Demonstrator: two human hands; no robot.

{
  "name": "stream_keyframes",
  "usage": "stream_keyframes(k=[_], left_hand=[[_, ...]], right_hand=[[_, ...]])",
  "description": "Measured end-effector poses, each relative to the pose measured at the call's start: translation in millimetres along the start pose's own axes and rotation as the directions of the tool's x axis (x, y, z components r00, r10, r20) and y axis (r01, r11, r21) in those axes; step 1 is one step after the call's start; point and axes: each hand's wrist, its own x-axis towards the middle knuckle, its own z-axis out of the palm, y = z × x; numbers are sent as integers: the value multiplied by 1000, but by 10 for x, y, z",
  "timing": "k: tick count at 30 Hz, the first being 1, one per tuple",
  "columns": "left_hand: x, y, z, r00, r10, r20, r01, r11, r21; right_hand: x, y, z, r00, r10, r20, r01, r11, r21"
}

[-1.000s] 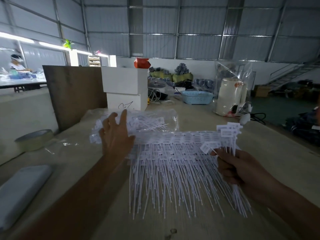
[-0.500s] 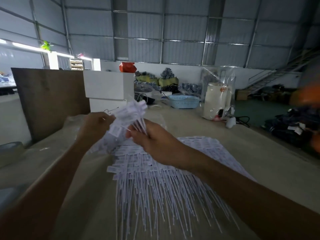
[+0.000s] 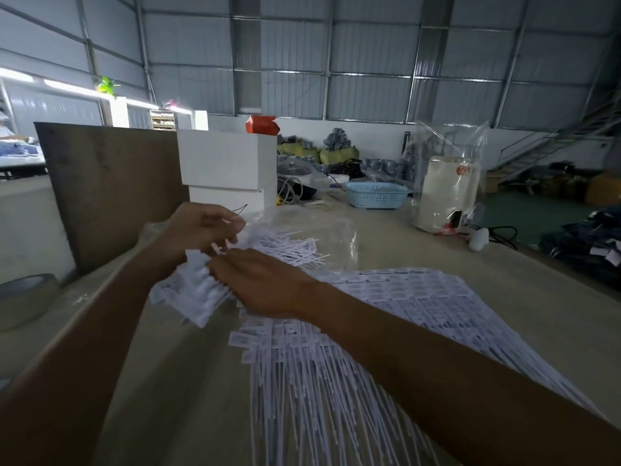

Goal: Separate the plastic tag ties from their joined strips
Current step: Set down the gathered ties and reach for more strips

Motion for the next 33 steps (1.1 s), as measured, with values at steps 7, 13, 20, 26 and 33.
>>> stream_keyframes(k=[7,13,20,26,33], left_hand=[[102,-45,-86,986,119,-118,-119,993,7],[162,8,-137,957,136,-255,-140,990,6],[199,83,-152,956,177,-236,-160,983,91],[211,179,-218,932,219,-289,-182,972,151],[207,212,-152,936,198,-292,-166,978,129]], right_hand=[[-69,370,132,912,411,10,-406,898,170],[138,315,77,785,478,395,-616,668,417],[328,120,-112,872,285,399,-441,813,381],[234,286,-101,931,360,63,-364,930,54],[124,421,-4,792,557,251,-552,828,-95]])
